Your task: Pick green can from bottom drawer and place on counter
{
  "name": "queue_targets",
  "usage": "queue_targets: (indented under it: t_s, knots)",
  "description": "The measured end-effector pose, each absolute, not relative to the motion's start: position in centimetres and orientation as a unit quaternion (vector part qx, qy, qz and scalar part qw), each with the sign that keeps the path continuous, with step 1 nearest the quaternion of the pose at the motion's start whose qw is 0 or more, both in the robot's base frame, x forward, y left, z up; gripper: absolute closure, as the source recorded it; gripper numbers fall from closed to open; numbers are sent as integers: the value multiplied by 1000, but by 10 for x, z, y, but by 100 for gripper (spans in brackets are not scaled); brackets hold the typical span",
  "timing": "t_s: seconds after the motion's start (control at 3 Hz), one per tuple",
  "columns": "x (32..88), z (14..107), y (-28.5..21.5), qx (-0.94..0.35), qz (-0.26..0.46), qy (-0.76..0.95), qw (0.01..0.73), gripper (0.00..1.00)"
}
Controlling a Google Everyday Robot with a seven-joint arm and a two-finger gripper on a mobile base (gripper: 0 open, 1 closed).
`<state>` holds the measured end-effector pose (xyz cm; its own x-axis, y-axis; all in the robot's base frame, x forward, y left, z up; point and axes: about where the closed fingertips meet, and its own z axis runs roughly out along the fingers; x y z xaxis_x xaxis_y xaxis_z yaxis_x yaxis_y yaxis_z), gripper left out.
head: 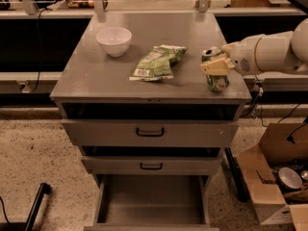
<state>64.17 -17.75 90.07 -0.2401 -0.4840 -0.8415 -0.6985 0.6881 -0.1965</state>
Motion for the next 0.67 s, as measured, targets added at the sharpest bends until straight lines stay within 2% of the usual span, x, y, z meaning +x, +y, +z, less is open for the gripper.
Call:
queue_targets:
  t_s: [0.33,0.67]
  knots:
    - [640,908,-171,-345,161,778,501,100]
    - [643,924,-154,-293,250,766,515,100]
